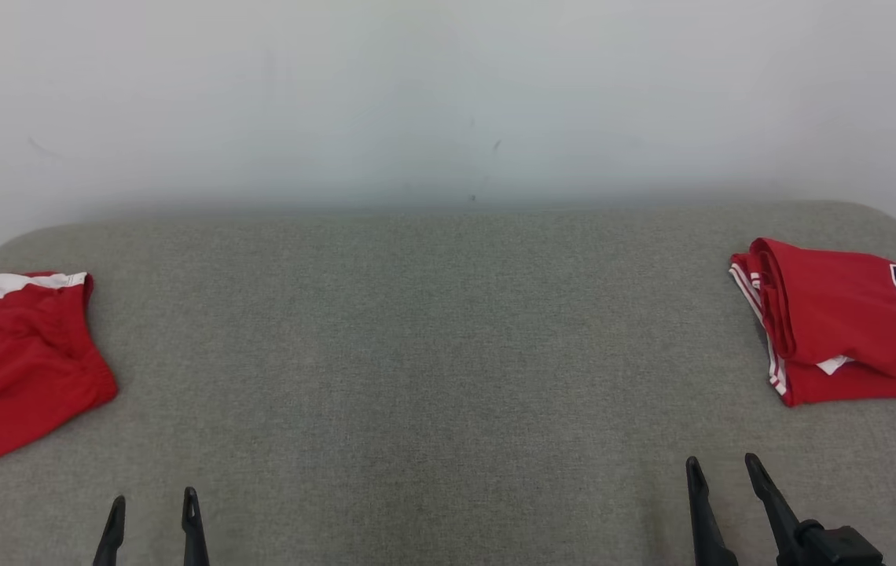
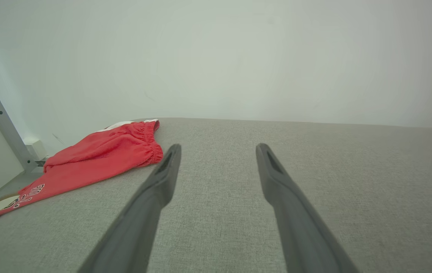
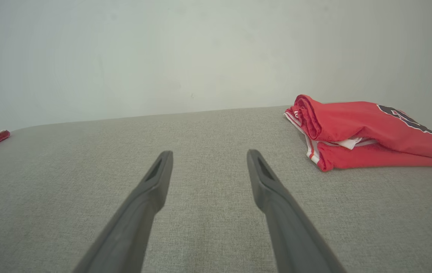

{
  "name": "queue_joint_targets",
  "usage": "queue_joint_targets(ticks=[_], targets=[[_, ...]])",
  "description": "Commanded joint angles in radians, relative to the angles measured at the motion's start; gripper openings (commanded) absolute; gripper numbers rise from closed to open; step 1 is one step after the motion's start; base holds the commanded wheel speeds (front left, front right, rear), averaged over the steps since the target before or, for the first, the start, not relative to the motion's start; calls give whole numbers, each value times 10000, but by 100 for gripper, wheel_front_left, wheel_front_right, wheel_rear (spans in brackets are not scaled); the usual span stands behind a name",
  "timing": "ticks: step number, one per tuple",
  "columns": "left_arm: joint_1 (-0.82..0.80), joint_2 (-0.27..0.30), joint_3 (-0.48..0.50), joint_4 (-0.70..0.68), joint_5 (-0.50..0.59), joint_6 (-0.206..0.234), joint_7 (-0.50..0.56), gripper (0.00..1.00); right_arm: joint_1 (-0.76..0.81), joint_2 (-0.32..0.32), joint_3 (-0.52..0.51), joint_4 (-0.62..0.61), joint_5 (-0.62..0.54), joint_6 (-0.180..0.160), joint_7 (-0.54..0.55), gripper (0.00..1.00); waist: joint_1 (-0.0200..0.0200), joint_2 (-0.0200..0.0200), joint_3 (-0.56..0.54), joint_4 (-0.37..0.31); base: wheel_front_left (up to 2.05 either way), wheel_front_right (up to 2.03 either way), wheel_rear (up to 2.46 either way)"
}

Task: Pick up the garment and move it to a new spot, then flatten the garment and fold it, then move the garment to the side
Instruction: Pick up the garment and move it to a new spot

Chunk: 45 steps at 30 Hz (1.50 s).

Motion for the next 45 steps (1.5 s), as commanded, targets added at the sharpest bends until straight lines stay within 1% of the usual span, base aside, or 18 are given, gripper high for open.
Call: queue_joint_targets(ticks=[1, 6, 18, 30, 37, 45], targets=[[177, -5, 62, -40, 51, -21, -31, 100, 114, 37, 28, 24, 70, -22, 6, 100, 0, 0, 35, 154, 0, 0, 0], [83, -6, 76, -1, 3, -2, -31, 100, 138, 25, 94, 32, 109, -22, 5, 100, 0, 0, 137, 795, 0, 0, 0], [-198, -6, 25, 135, -102, 102, -30, 100, -119, -14, 318, 118, 177, -22, 5, 100, 0, 0, 294, 2570, 0, 0, 0], [-254, -6, 177, 437, -47, 92, -30, 100, -182, 17, 612, 194, 225, -22, 6, 100, 0, 0, 226, 3993, 0, 0, 0], [-113, -5, 284, 565, -36, 87, -30, 100, -190, 56, 724, 251, 206, -22, 5, 100, 0, 0, 139, 4336, 0, 0, 0], [-77, -6, 350, 665, -63, 98, -30, 100, -139, 67, 802, 294, 239, -22, 6, 100, 0, 0, 117, 4394, 0, 0, 0]])
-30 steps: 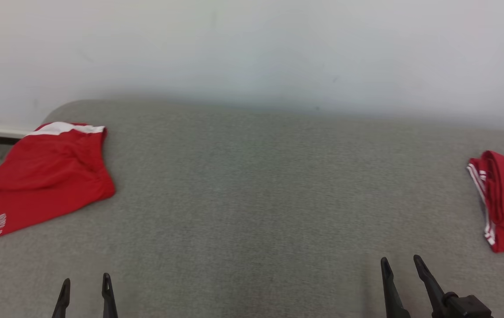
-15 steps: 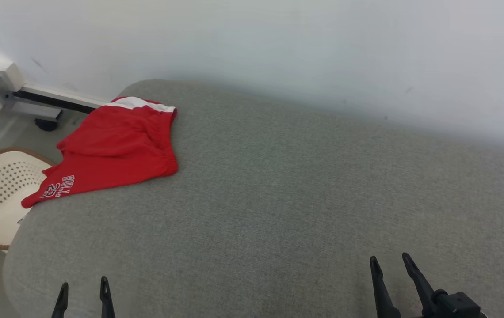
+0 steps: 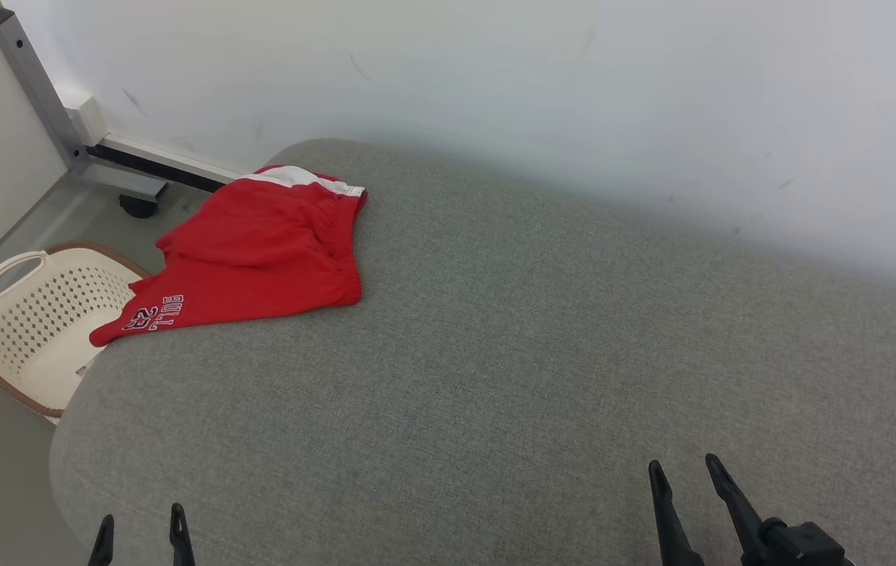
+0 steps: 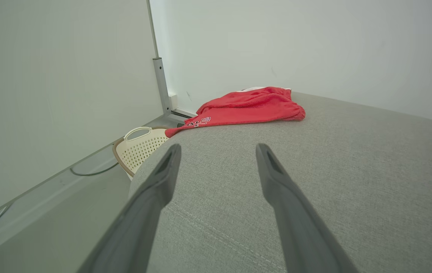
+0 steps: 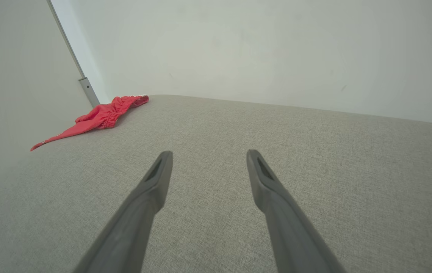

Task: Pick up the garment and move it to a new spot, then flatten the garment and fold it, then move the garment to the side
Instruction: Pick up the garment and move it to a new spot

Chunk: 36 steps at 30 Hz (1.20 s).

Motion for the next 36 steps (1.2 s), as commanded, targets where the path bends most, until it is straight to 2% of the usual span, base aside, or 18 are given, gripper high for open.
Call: queue_joint_targets(ticks=[1, 4, 8, 14, 23, 27, 28, 30, 32, 36], targets=[[-40, -6, 20, 26, -31, 24, -30, 100, 61, 19, 26, 8, 14, -22, 7, 100, -1, 0, 10, -9, 0, 0, 0], [-210, -8, -10, 114, -127, 14, -30, 100, 19, -25, 56, 11, 32, -22, 8, 100, -1, 0, 73, -52, 0, 0, 0], [-763, -7, -40, 504, -206, -209, -30, 100, -165, -41, 147, -35, -56, -22, 8, 100, -1, 0, 265, -205, 0, 0, 0], [-2578, 231, 100, 1346, -257, -533, -30, 100, -799, -123, 525, -91, -116, -22, 8, 100, -1, 0, 880, -843, 0, 0, 0], [-6009, 1232, 736, 3173, -831, -722, 210, 100, -2209, -196, 1537, -379, 54, -22, 8, 100, -1, 0, 2331, -2407, 0, 0, 0], [-7026, 1658, 908, 3661, -1100, -755, 597, 100, -2612, -155, 1610, -561, 97, -20, 7, 100, -1, 0, 2868, -2881, 0, 0, 0], [-7629, 1978, 1008, 3867, -1181, -772, 875, 100, -2877, -129, 1667, -691, 113, -20, 8, 100, -1, 0, 3241, -3189, 0, 0, 0], [-8160, 2242, 1058, 3970, -1211, -755, 1125, 100, -3083, -114, 1700, -850, 120, -22, 9, 100, -1, 0, 3576, -3462, 0, 0, 0], [-8410, 2325, 1087, 4063, -1271, -731, 1271, 100, -3169, -113, 1657, -907, 109, -22, 9, 100, -1, 0, 3718, -3564, 0, 0, 0], [-9272, 2854, 1188, 4443, -1366, -716, 1789, 100, -3491, -85, 1693, -1165, 95, -20, 7, 100, -1, 0, 4243, -3974, 0, 0, 0]])
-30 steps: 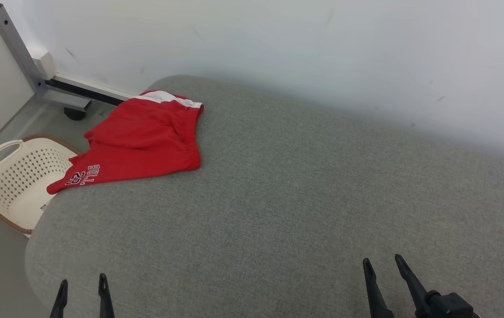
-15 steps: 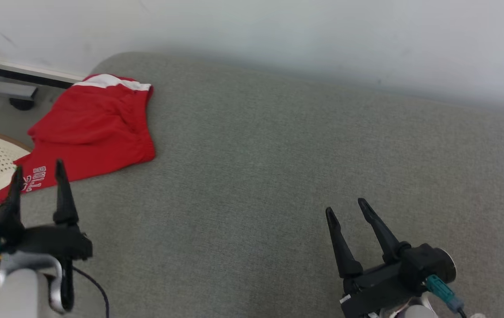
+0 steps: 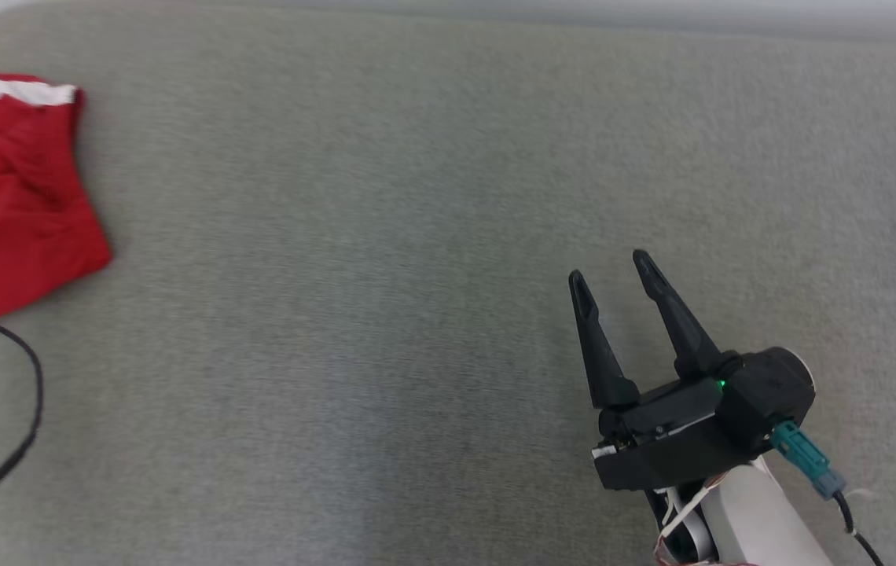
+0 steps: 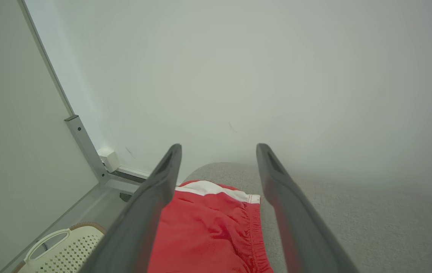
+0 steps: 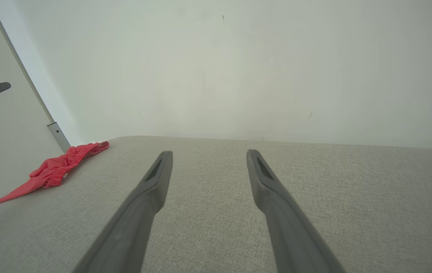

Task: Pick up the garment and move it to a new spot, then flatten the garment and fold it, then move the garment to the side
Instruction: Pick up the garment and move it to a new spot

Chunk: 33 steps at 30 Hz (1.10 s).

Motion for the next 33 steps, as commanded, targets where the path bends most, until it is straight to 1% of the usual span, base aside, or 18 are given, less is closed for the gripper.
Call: queue_joint_targets(ticks=[1, 6, 8, 11, 15, 19, 22, 27, 28, 29, 30, 32, 33], targets=[[-319, 142, 23, 214, -58, 27, 168, 100, -188, 29, 17, -116, -1, -18, 7, 100, -2, -2, 1163, -1120, 0, 0, 0], [-1064, 735, 98, 1031, -96, 113, 855, 100, -402, 50, 18, -349, -1, -18, 7, 100, -2, -2, 1508, -1460, 0, 0, 0], [-1223, 870, 141, 1400, -144, 184, 1118, 100, -387, 48, 4, -397, -19, -20, 9, 100, -2, -2, 1577, -1555, 0, 0, 0], [-1459, 1201, 133, 2118, -136, 316, 1762, 100, -323, 39, 7, -484, -63, -18, 7, 100, -2, -2, 1668, -1661, 0, 0, 0], [-1587, 1328, 158, 2655, -241, 341, 2228, 100, -267, 3, -6, -560, -111, -18, 7, 100, -2, -2, 1699, -1674, 0, 0, 0], [-1813, 1335, 4, 3675, -435, 278, 3548, 100, -221, -148, 49, -583, -139, -19, 9, 100, -2, -2, 1761, -1592, 0, 0, 0], [-1970, 1372, -68, 4193, -431, 263, 4291, 100, -210, -199, 51, -599, -137, -19, 9, 100, -2, -2, 1784, -1574, 0, 0, 0], [-2170, 1476, -295, 4728, -405, 201, 4790, 100, -233, -241, 100, -552, -88, -20, 9, 100, -2, -2, 1765, -1583, 0, 0, 0], [-2184, 1516, -329, 4761, -378, 193, 4711, 25, -216, -237, 107, -549, -85, -19, 9, 100, -2, -2, 1753, -1591, 0, 0, 0], [-2188, 1587, -356, 4777, -346, 174, 4581, 0, -203, -233, 118, -537, -76, -19, 9, 100, -2, -2, 1734, -1606, 0, 0, 0], [-2186, 1650, -405, 4761, -285, 137, 4392, 0, -196, -238, 125, -521, -62, -19, 9, 100, -2, -2, 1721, -1614, 0, 0, 0], [-2195, 1832, -424, 4577, -204, 216, 3584, 0, -188, -247, 121, -478, -32, -19, 9, 100, -2, -2, 1662, -1631, 0, 0, 0], [-2196, 1820, -455, 4561, -189, 206, 3259, 0, -175, -250, 105, -457, -20, -19, 9, 100, -2, -2, 1622, -1626, 0, 0, 0]])
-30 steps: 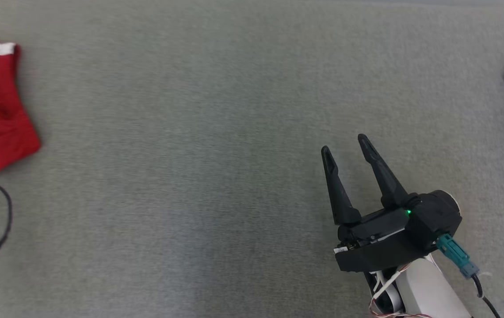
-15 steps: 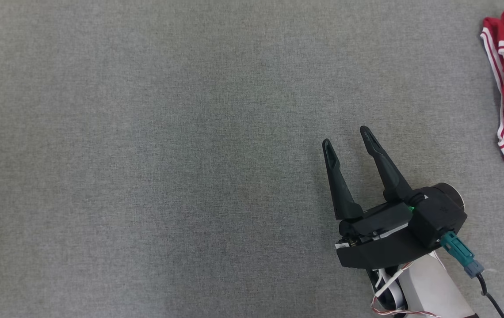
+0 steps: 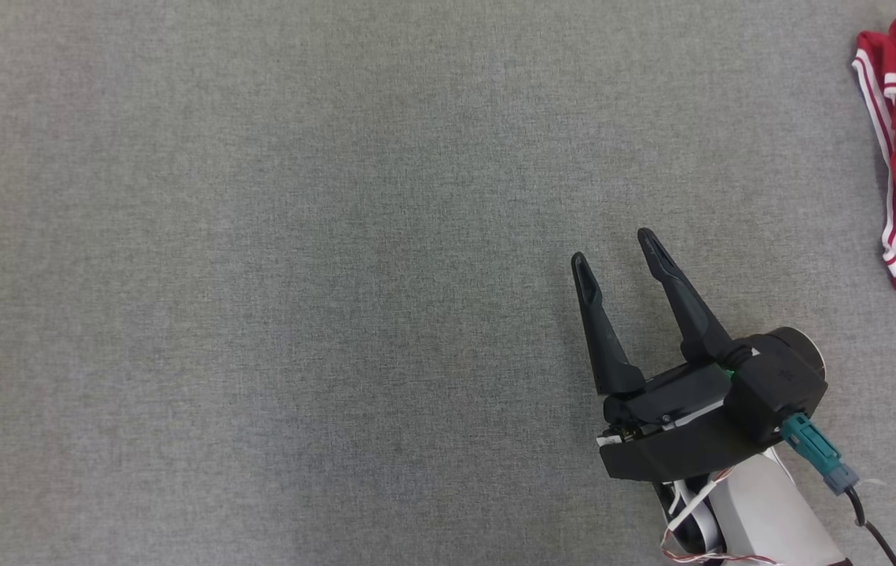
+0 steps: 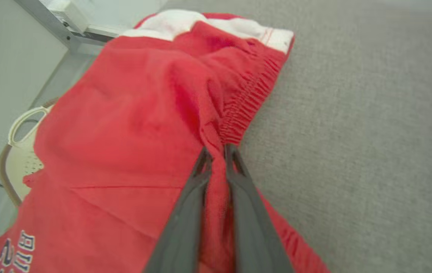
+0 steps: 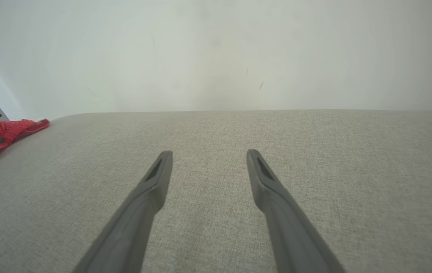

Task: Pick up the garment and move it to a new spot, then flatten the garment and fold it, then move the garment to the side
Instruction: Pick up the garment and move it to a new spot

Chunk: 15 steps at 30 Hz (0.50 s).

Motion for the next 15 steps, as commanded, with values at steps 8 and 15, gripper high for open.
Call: queue_joint_targets(ticks=[8, 15], targets=[[-355, 58, -263, -253, 141, -204, -2373, 0, 434, 38, -113, 222, 57, -19, 9, 100, 0, -1, -852, 279, 0, 0, 0], [-900, -94, -680, -726, 71, -446, -3489, 0, 684, 149, -108, 468, 123, -19, 7, 100, 0, -1, -1826, 418, 0, 0, 0]])
